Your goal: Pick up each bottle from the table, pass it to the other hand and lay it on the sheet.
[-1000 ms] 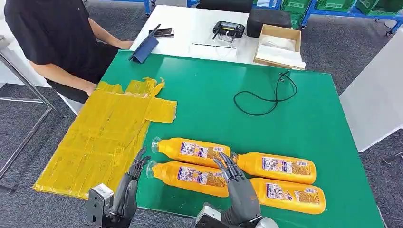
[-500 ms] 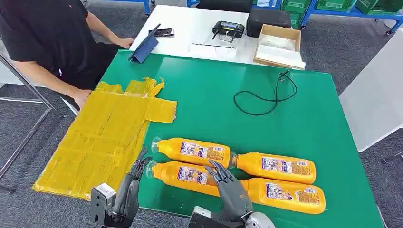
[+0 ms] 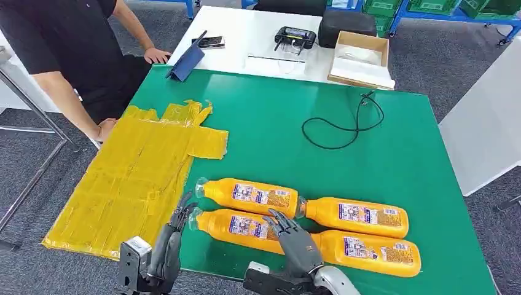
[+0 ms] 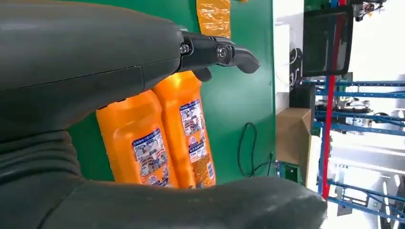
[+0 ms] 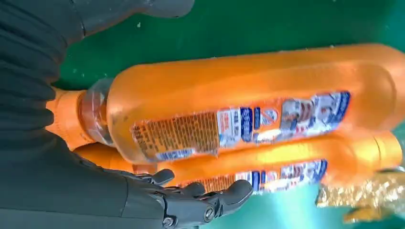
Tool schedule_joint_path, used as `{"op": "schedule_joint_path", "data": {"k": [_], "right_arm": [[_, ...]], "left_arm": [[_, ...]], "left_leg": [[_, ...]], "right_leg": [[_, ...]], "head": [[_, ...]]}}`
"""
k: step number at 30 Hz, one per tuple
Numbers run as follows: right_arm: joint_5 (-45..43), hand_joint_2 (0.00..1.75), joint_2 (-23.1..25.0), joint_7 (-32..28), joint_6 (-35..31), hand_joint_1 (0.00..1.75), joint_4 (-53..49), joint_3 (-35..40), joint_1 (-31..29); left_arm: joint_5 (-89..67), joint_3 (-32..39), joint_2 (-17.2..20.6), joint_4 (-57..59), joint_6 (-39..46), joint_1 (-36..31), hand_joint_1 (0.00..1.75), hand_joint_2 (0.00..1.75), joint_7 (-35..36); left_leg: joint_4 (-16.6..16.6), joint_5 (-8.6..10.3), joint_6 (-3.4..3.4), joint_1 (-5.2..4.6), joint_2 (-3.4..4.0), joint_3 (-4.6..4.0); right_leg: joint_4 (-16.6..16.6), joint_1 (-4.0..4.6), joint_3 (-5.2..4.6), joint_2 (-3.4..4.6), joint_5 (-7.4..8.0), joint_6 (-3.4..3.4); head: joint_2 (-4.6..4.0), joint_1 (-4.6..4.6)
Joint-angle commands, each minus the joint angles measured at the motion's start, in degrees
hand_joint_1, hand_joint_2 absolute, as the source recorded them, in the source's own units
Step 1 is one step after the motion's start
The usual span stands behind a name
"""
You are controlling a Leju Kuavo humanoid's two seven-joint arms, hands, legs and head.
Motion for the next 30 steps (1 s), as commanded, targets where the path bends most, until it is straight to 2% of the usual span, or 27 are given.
{"op": "schedule_joint_path", "data": {"k": [1, 4, 6, 11, 14, 20, 24, 26, 30], "right_arm": [[2.7, 1.75, -0.5, 1.4, 1.7, 0.00, 9.0, 3.2, -7.3], [6.4, 1.75, 0.7, 2.3, 0.7, 0.00, 9.4, 4.4, -7.4], [6.1, 1.75, 2.3, 3.6, 2.8, 0.00, 9.1, 5.1, -8.6], [4.9, 1.75, 2.2, 4.1, 5.2, 0.00, 12.6, 7.3, -12.0], [4.7, 1.75, 2.3, 4.0, 5.6, 0.00, 13.8, 7.7, -12.8], [3.4, 1.75, 0.8, 4.1, 7.5, 0.00, 15.0, 9.4, -14.1], [1.0, 1.75, -0.5, 4.8, 11.7, 0.00, 18.3, 13.3, -14.9], [-2.1, 1.75, -0.7, 2.7, 15.0, 0.00, 22.0, 15.5, -18.1], [-2.6, 1.75, -0.9, 2.5, 17.7, 0.00, 27.3, 17.7, -18.0]], "left_arm": [[0.8, -0.4, 2.4, 3.1, 0.5, -1.7, 0.00, 0.00, -0.1], [0.7, 0.2, 1.5, 2.7, 0.2, -0.5, 0.00, 0.00, -1.1], [0.5, -0.2, 1.3, 1.7, 0.1, -1.0, 0.00, 0.00, -0.2], [1.2, -0.9, 1.9, 2.4, 0.2, -2.0, 0.00, 0.00, 0.8], [1.4, -1.0, 2.0, 2.6, 0.3, -2.3, 0.00, 0.00, 0.8], [2.1, -1.8, 2.5, 2.3, 0.8, -2.6, 0.00, 0.00, 1.3], [2.5, -2.5, 3.5, 3.6, 1.4, -2.6, 0.00, 0.00, 1.4], [3.6, -3.4, 4.0, 4.3, 1.4, -4.0, 0.00, 0.00, 1.5], [5.3, -4.1, 4.5, 6.0, 2.1, -4.6, 0.00, 0.00, 2.0]], "left_leg": [[-0.1, 0.03, -0.15, 0.03, 0.15, 0.13], [-0.1, 0.02, -0.10, 0.03, 0.12, 0.14], [-0.1, 0.01, -0.10, 0.05, 0.13, 0.14], [0.0, -0.03, -0.24, 0.10, 0.22, 0.13], [-0.1, 0.06, -0.08, 0.03, 0.05, 0.10], [0.0, 0.05, -0.08, 0.04, 0.05, 0.09], [-0.1, 0.05, -0.05, 0.02, 0.01, 0.12], [-0.1, 0.05, -0.16, 0.06, 0.06, 0.21], [-0.2, 0.12, -0.16, 0.07, -0.02, 0.27]], "right_leg": [[-0.1, 0.02, 0.09, 0.32, 0.06, -0.16], [-0.1, 0.02, 0.13, 0.25, 0.03, -0.13], [-0.1, 0.04, 0.14, 0.28, 0.01, -0.14], [0.0, 0.08, 0.13, 0.49, -0.01, -0.28], [-0.1, 0.02, 0.11, 0.18, 0.04, -0.11], [-0.1, 0.03, 0.12, 0.19, 0.03, -0.12], [-0.1, 0.01, 0.16, 0.12, 0.02, -0.09], [-0.1, 0.04, 0.24, 0.27, 0.03, -0.20], [-0.2, 0.06, 0.28, 0.21, 0.08, -0.20]], "head": [[0.00, 0.00], [0.00, -0.02], [0.00, 0.00], [0.00, -0.02], [0.00, 0.00], [0.00, 0.00], [0.00, 0.00], [0.00, 0.00], [0.00, 0.00]]}}
